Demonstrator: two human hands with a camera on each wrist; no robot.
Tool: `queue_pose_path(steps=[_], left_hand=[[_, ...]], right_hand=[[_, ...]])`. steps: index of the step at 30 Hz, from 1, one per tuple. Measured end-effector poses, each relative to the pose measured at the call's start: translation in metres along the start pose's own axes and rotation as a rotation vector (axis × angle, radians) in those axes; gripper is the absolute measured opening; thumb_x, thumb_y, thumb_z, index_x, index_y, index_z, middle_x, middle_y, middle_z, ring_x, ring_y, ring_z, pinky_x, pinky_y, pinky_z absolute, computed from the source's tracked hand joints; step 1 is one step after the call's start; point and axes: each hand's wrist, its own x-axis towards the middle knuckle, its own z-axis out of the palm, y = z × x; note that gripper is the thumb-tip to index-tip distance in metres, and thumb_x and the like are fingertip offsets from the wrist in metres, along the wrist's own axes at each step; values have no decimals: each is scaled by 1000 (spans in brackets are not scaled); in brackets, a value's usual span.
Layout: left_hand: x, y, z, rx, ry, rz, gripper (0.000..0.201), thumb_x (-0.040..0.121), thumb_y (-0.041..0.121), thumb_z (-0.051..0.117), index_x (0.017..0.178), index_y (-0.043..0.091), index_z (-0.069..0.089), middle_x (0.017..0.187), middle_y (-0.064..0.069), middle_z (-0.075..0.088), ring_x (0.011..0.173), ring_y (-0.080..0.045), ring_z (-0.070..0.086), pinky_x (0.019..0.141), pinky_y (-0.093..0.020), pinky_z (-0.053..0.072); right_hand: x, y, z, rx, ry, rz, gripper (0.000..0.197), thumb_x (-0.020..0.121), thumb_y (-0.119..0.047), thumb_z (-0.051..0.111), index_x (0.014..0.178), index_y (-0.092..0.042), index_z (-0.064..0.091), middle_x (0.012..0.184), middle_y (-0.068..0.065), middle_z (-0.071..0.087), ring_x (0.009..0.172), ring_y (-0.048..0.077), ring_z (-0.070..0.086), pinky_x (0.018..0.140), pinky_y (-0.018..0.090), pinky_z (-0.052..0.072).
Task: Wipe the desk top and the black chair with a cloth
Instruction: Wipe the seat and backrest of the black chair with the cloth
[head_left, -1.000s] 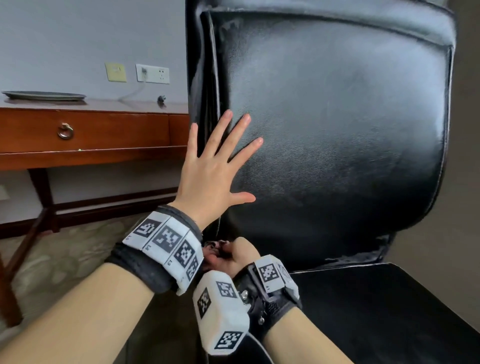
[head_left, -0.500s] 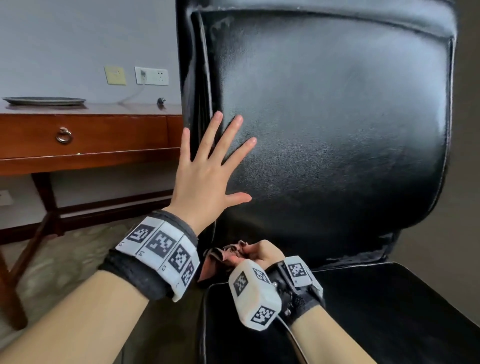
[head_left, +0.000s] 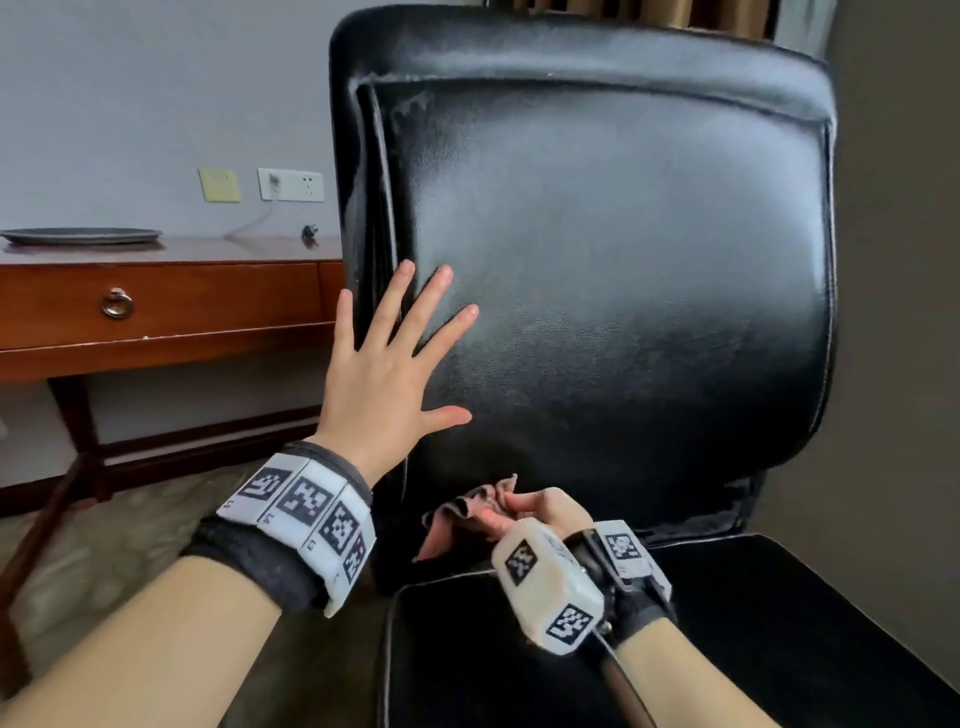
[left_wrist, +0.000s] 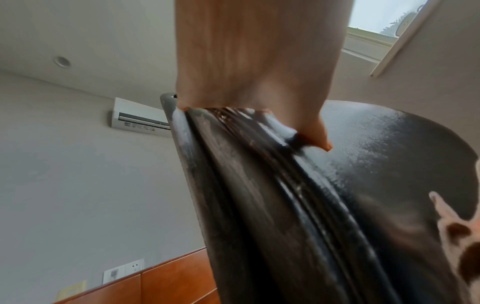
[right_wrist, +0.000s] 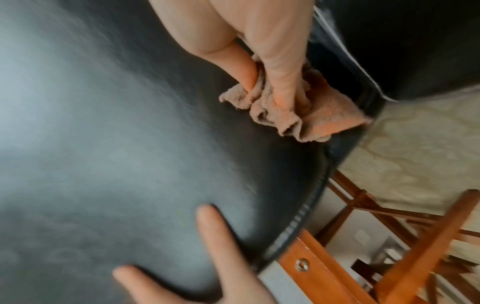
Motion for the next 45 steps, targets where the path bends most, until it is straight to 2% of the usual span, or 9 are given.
queue_pose_path(steps=[5, 9, 12, 18, 22, 29, 35, 39, 45], left_hand=[[0, 3, 1, 12, -16, -11, 96, 70, 71, 56, 150, 31, 19, 160, -4, 4, 146, -29, 1, 111, -61, 12], [0, 6, 3, 10, -1, -30, 96, 70, 70, 57, 150, 31, 21, 160, -4, 5, 146, -30, 2, 111, -61, 13], [-2, 4, 3, 11, 6, -17, 95, 70, 70, 53, 150, 31, 21, 159, -5, 6, 146, -30, 3, 110, -61, 13], [0, 5, 4, -5, -4, -29, 93, 72, 70, 51, 150, 30, 19, 160, -5, 3, 146, -30, 0, 110, -62, 12], [-2, 3, 4, -7, 11, -13, 94, 71, 70, 53, 150, 30, 21, 160, -4, 5, 146, -30, 1, 110, -62, 12], [-4, 10, -6, 29, -32, -31, 95, 71, 66, 59, 150, 26, 22, 159, -7, 7, 146, -31, 4, 110, -61, 7], [-8, 59, -13, 5, -26, 27, 108, 58, 35, 87, 147, 11, 30, 157, -18, 10, 146, -29, 8, 114, -56, 4], [-8, 101, 9, -44, -210, 182, 132, 49, 44, 90, 150, 18, 9, 158, -14, -4, 146, -28, -2, 115, -55, 2], [-6, 103, 33, -83, -210, 161, 141, 36, 31, 96, 150, 21, 13, 159, -12, 4, 146, -28, 8, 115, -56, 6]], right_hand=[[-28, -32, -29, 26, -29, -177, 52, 65, 18, 68, 113, 2, 53, 118, 7, 56, 120, 17, 51, 93, 28, 50], [-22, 12, -14, -84, -29, -198, 22, 98, 5, 26, 101, 4, 47, 93, 19, 54, 79, 31, 59, 47, 26, 55], [8, 54, 7, -43, -55, -50, 31, 97, 8, 22, 116, 5, 46, 133, 17, 50, 125, 30, 48, 31, 37, 46], [28, 63, 19, 156, -55, 17, 33, 95, 10, 18, 73, -1, 40, 80, 13, 41, 132, 17, 37, 106, 47, 33], [18, 60, 8, -38, -29, -46, 30, 97, 9, 24, 108, 9, 52, 131, 15, 50, 139, 26, 29, 108, 41, 31], [-39, -15, -26, -41, 45, -313, 26, 98, 6, 26, 77, 5, 42, 82, 18, 46, 67, 35, 61, 35, 30, 48], [-53, -129, -106, -14, 237, -661, 28, 96, 7, 27, 76, -5, 42, 80, 12, 44, 39, 22, 61, 35, 26, 49], [-28, -170, -146, -99, 252, -709, 35, 49, 10, 59, 69, -10, 38, 67, 11, 40, 56, 27, 43, 45, 37, 49], [45, -183, -132, -684, 687, -865, 47, 89, -9, 44, 132, -26, 38, 119, 21, 43, 98, 24, 42, 101, 43, 37]])
